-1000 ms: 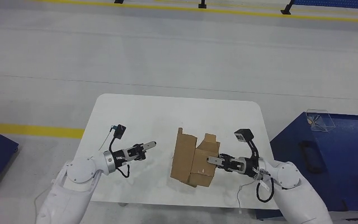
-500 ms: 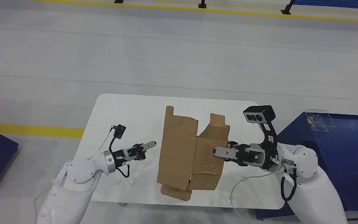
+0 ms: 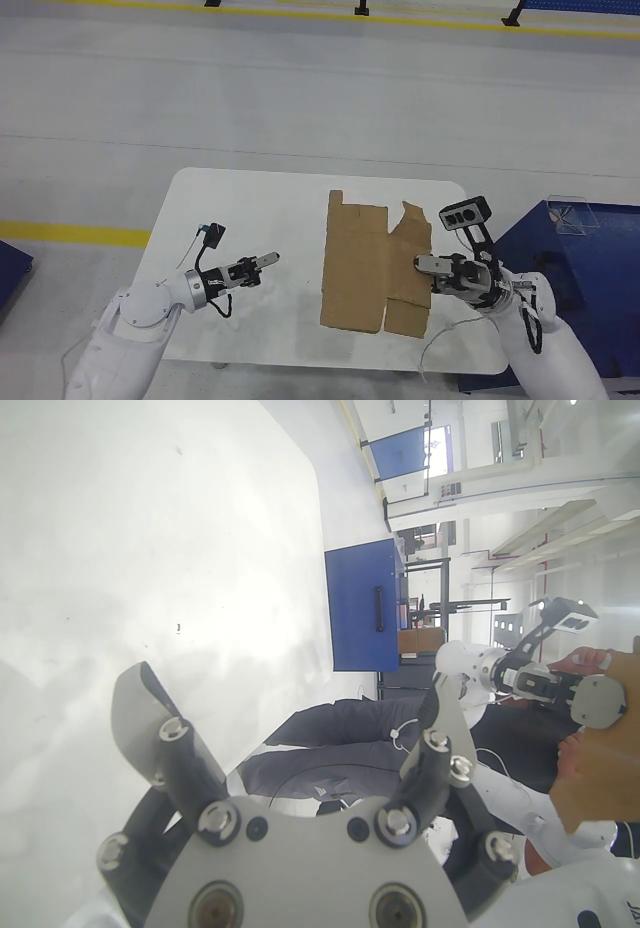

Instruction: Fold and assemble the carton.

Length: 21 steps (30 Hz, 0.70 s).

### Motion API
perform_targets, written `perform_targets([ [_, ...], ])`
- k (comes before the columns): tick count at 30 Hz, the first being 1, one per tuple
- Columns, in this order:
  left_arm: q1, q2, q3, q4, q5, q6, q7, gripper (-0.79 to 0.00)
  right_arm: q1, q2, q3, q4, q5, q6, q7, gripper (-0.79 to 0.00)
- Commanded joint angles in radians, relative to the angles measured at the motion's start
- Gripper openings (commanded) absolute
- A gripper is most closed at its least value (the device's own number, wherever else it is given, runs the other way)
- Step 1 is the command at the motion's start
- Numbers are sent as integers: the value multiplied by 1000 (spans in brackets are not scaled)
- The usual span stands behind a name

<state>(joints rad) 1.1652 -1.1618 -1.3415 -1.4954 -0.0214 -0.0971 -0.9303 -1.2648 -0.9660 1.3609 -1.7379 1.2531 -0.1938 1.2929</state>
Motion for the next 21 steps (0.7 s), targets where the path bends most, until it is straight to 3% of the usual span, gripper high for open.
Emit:
perform_targets([
  [1,0,0,0,0,0,0,0,0,-9,-6,-10,44,268,159,96,-785],
  [6,0,0,0,0,0,0,0,0,-16,-29,-105,120,621,549,159,-785],
  [11,0,0,0,0,0,0,0,0,5,-70,-325,130,1001,812,-91,-785],
  [16,0,0,0,0,0,0,0,0,37,-131,-517,250,1409,1090,-369,-785],
  [19,0,0,0,0,0,0,0,0,69,-168,-590,331,1551,1191,-470,-785],
  [21,0,0,0,0,0,0,0,0,83,-189,-623,361,1596,1206,-488,-785],
])
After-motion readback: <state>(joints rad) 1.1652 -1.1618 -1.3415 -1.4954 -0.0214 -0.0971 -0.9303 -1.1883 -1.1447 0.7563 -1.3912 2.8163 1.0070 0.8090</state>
